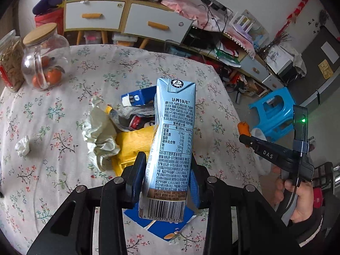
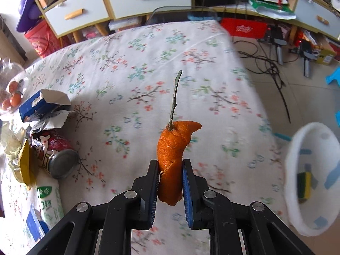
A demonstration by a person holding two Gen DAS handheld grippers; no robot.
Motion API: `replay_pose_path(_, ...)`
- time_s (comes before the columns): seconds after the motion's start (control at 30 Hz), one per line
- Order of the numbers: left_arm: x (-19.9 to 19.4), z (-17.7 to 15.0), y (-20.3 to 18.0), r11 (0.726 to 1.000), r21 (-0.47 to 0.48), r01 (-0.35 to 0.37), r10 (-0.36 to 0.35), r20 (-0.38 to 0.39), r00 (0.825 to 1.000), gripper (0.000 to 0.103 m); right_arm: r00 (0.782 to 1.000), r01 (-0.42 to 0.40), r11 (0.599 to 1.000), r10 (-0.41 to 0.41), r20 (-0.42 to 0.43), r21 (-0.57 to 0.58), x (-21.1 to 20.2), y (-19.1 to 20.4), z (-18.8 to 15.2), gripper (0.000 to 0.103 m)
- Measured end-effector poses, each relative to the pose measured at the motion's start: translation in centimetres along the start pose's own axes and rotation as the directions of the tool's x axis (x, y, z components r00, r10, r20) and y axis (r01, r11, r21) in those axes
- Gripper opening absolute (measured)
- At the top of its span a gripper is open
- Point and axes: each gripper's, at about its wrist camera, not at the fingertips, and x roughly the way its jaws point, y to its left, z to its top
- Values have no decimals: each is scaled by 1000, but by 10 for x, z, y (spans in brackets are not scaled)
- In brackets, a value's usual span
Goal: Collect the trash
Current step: 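Carry the carton and peel to the white bucket and open both tools over it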
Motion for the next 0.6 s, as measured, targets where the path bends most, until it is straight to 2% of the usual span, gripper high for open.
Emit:
replay_pose_path(0.23,18,-6,-39,998,66,24,-22,-28,999,39,1000,7,998,-8,16,57,-23,-50,-16,18)
replay_pose_path(0.43,37,-12,-79,990,137,30,-23,-55,998,39,999,42,986,-46,23,161,-42,-116,-34,18)
replay_pose_path(0.6,58,-16,-113,979,201,37,-18,-92,996,39,996,84,959,-92,15,269,-53,-175,-51,18)
